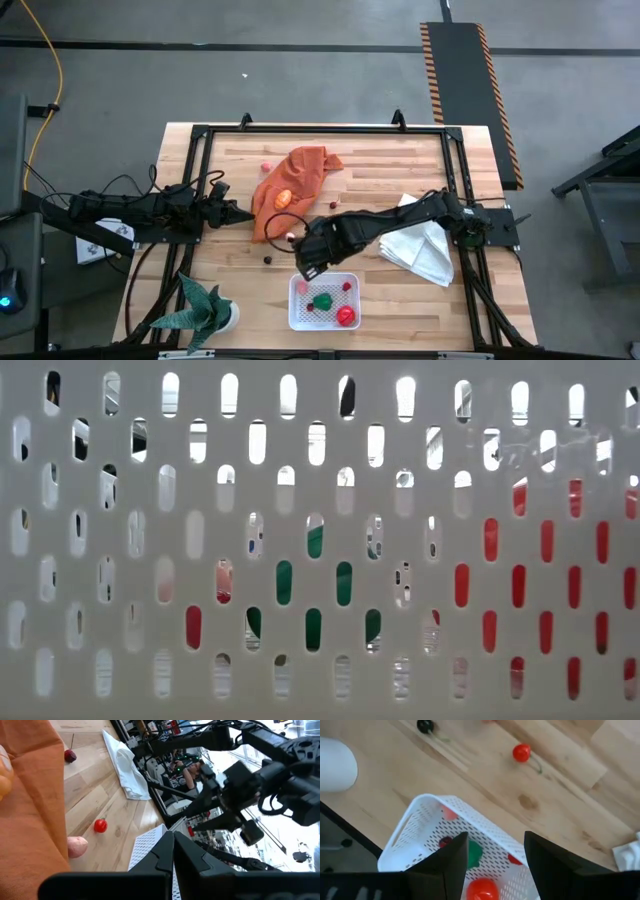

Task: Pick and placing Produce into tupperware
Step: Put the top red cherry into the white bin

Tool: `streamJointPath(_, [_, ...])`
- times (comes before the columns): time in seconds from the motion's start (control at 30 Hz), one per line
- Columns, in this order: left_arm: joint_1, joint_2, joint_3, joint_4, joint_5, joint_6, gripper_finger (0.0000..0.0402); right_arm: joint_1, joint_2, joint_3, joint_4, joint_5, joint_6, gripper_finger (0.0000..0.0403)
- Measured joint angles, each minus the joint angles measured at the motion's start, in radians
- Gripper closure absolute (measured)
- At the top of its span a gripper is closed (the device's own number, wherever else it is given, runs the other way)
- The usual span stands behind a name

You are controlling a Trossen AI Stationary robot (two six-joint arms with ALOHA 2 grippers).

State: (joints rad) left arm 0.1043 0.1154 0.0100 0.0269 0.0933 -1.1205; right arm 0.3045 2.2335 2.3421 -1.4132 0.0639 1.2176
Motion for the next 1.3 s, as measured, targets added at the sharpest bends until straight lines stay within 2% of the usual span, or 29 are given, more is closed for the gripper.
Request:
streamJointPath(0.47, [0.000, 0.000, 0.000, 0.000, 0.000, 0.000, 0.0401, -0.046, -0.174, 0.000, -0.137, 0.081, -0.262, 0.0219])
streamJointPath(0.67, [0.000, 0.000, 0.000, 0.000, 0.000, 0.000, 0.0401, -0.056, -0.257, 0.000, -0.158, 0.098, -0.432, 0.0219])
streamJointPath(0.87, [0.000, 0.000, 0.000, 0.000, 0.000, 0.000, 0.0401, -0.064, -0.315, 0.000, -0.158, 0.177, -0.602, 0.0219])
streamJointPath(1.3, [0.000, 0.000, 0.000, 0.000, 0.000, 0.000, 0.0401, -0.098, -0.375, -0.002, -0.158, 0.173, -0.786, 0.0219])
